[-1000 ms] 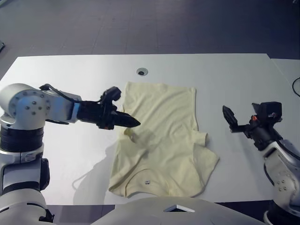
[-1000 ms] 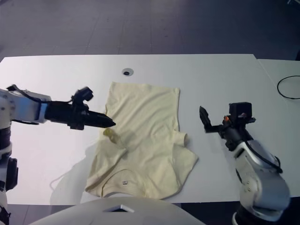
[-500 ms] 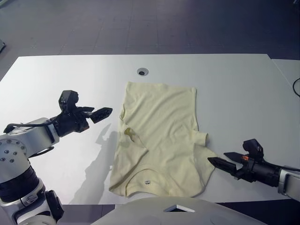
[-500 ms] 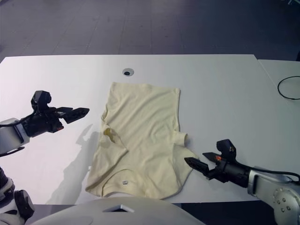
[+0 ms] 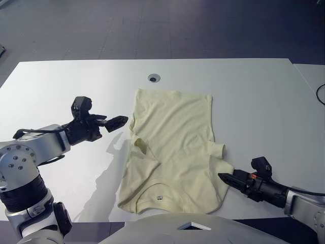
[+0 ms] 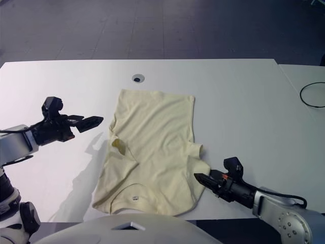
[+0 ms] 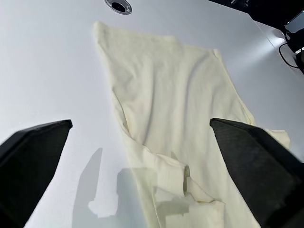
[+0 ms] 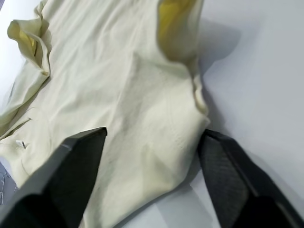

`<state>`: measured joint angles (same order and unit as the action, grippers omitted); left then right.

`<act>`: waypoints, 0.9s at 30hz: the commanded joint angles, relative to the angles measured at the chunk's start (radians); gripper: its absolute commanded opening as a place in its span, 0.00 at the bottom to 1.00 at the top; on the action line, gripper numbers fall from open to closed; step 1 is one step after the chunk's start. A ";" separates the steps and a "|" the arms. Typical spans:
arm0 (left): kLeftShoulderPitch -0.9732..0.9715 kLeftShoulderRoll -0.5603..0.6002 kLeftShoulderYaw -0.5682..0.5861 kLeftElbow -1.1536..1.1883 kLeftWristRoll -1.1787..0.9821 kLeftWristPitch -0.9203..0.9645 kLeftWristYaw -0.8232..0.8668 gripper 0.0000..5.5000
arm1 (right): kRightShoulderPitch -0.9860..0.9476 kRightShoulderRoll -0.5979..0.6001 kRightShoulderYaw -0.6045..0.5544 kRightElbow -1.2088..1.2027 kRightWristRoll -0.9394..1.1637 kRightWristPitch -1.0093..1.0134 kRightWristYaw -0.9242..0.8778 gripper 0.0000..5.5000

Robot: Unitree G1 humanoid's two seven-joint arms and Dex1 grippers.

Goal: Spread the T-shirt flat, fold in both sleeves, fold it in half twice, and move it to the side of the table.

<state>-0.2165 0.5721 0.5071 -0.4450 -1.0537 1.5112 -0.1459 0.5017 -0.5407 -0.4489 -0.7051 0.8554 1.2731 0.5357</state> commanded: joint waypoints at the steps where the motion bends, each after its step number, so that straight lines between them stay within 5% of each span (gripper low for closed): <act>1: -0.001 0.000 -0.004 0.000 0.019 -0.003 0.000 0.98 | 0.007 -0.016 0.013 0.037 -0.006 0.012 -0.022 0.47; 15: 0.021 -0.051 0.018 -0.025 0.037 -0.013 0.029 0.98 | -0.087 -0.068 0.026 0.129 -0.022 -0.013 -0.039 0.02; 27: 0.042 -0.082 0.027 -0.046 0.059 -0.010 0.046 0.98 | -0.263 -0.154 -0.056 0.262 -0.049 -0.029 -0.058 0.01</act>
<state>-0.1869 0.4915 0.5241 -0.4816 -1.0121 1.4972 -0.1107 0.2831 -0.6714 -0.4742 -0.4323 0.7869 1.2202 0.4858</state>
